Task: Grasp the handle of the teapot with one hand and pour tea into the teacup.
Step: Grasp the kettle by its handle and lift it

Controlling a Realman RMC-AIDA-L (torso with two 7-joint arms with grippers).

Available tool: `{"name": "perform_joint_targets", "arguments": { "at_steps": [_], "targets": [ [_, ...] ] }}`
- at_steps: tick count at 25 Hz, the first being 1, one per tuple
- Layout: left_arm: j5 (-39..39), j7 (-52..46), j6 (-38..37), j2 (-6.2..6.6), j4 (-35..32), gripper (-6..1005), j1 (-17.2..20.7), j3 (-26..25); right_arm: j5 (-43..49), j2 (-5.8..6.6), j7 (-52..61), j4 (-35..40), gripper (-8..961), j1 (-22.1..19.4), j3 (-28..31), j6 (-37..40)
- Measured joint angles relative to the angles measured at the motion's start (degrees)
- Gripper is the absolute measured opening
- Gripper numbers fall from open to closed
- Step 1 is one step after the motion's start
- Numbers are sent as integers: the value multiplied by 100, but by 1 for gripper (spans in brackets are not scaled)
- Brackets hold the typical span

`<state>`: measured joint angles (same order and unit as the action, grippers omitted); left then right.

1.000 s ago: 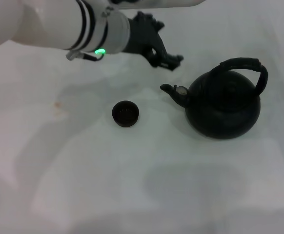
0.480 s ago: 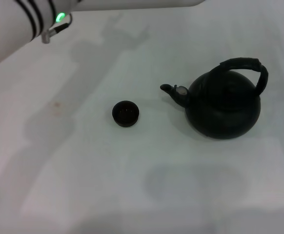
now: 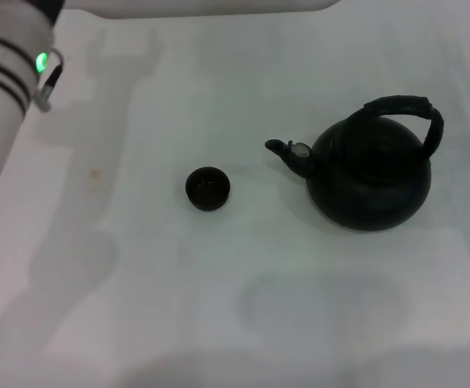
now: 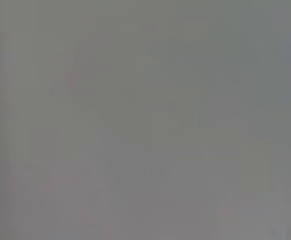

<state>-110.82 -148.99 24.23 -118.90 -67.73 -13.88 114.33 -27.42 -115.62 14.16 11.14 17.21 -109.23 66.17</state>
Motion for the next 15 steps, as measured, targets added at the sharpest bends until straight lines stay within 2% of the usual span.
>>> {"name": "perform_joint_targets", "arguments": {
  "at_steps": [3,6,10,13,15],
  "targets": [
    [-641,-1429,623,4,727,887,3,15,0,-9,7,0,856,-7,0,-7],
    [-794,-1978,942,-1,1099,887,-7,61,0,-11,18,7,856,-17,0,-5],
    [-839,-2294,1830,-4,1807,887,-50,489,-7,-11,207,58,855,-42,-1,17],
    [-841,-2313,2476,-9,2211,887,-96,906,-8,10,827,49,853,-48,-1,39],
    [-817,-2322,2689,-19,2372,887,-97,999,16,39,1251,29,848,-66,-17,91]
  ]
}}
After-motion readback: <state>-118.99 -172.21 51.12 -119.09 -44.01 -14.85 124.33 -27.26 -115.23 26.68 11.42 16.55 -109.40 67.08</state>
